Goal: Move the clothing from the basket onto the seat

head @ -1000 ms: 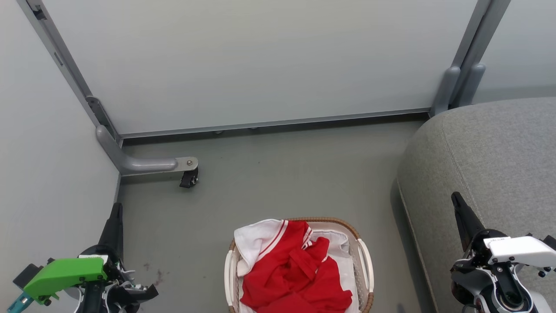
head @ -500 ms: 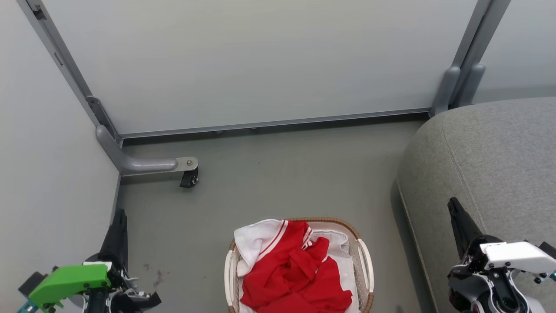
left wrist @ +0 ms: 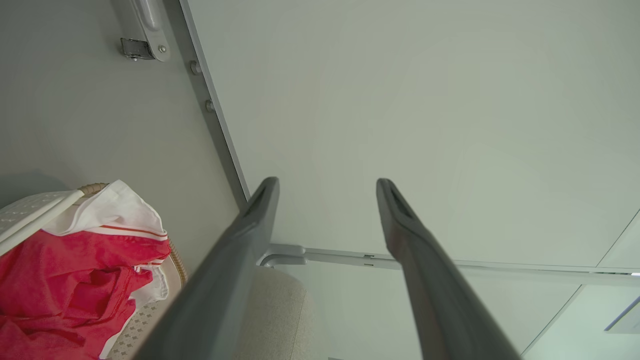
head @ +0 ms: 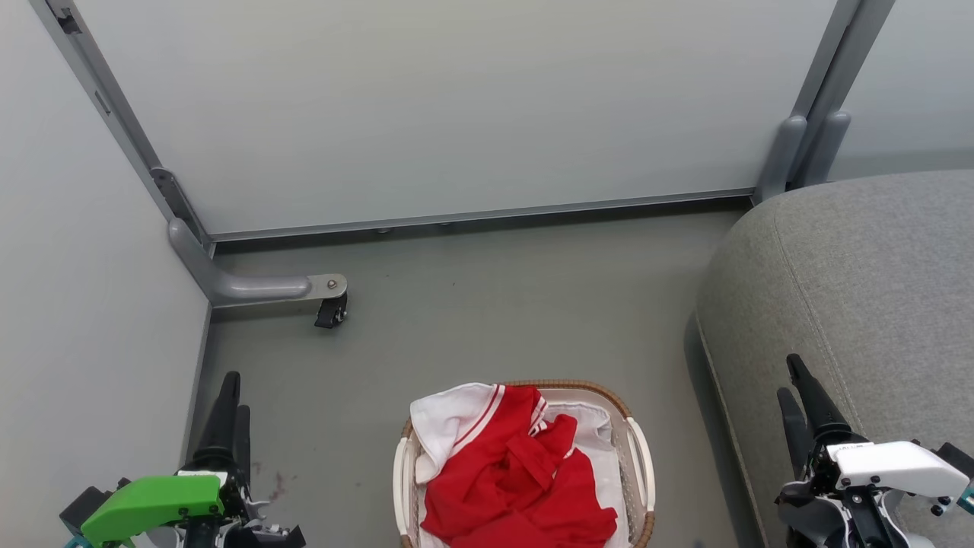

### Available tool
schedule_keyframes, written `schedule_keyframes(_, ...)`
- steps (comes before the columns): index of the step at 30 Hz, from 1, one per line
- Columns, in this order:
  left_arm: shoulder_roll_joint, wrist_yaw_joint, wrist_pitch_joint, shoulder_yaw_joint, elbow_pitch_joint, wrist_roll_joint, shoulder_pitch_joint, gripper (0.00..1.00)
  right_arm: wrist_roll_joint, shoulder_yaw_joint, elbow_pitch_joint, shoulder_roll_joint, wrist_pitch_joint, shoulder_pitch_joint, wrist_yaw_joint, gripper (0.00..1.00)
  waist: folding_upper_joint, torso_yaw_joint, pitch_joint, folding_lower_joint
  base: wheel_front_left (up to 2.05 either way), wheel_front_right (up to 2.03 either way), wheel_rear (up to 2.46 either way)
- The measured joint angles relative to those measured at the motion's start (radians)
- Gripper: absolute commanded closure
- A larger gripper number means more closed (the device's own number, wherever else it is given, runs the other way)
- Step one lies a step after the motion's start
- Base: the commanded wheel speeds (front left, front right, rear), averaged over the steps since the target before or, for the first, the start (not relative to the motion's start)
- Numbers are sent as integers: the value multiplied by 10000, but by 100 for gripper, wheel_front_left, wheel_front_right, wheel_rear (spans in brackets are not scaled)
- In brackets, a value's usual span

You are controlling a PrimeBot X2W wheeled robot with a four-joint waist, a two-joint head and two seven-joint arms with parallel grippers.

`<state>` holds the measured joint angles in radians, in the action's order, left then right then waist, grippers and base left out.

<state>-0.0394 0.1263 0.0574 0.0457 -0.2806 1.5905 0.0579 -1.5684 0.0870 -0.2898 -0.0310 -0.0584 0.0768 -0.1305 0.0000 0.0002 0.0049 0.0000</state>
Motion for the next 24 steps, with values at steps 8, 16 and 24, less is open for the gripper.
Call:
schedule_keyframes(8,-4,0,-378,-226,247,-918,0,0,1104,178,100,-10,364,-1,0,0,0,14,10,0,0,0,0)
schedule_keyframes(16,-6,0,-688,-359,558,-2355,3,0,2798,387,435,-21,681,1,2,0,0,38,28,0,0,0,0)
schedule_keyframes(24,-15,-36,-989,-573,802,-4358,20,0,4840,263,1093,-52,982,2,0,0,0,73,44,0,0,0,0)
